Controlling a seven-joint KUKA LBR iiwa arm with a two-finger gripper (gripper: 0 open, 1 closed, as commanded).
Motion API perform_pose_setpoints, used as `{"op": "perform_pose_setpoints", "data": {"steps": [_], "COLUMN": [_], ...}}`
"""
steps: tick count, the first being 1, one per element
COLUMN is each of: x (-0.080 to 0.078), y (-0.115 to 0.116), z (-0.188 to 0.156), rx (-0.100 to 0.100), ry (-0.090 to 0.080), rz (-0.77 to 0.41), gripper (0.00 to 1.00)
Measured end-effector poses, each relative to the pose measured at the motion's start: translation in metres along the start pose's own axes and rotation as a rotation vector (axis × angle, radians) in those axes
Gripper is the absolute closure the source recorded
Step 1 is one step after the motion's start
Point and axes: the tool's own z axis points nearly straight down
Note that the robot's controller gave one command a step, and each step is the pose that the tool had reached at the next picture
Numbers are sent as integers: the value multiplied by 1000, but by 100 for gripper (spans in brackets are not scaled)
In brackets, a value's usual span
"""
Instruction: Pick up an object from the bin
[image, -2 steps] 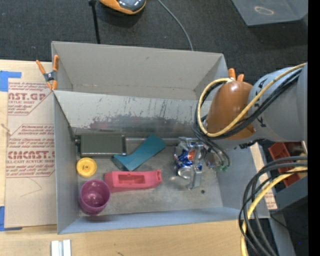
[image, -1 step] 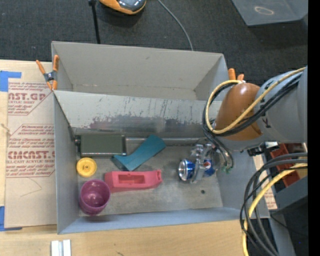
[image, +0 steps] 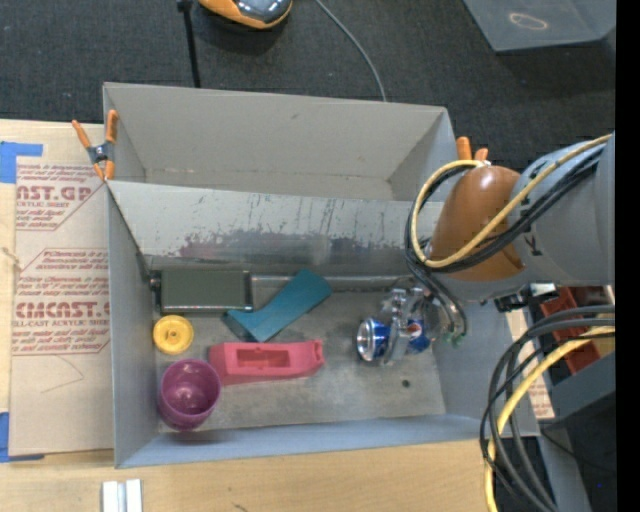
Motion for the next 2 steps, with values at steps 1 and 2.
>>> {"op": "perform_pose_setpoints", "data": {"steps": [1,2], "x": [16,16], "y": [-3,-3], "z": [-91,-91], "rx": [0,0], "ry": [-2,-1], "rz": [3,3], "gripper": [100,100]}}
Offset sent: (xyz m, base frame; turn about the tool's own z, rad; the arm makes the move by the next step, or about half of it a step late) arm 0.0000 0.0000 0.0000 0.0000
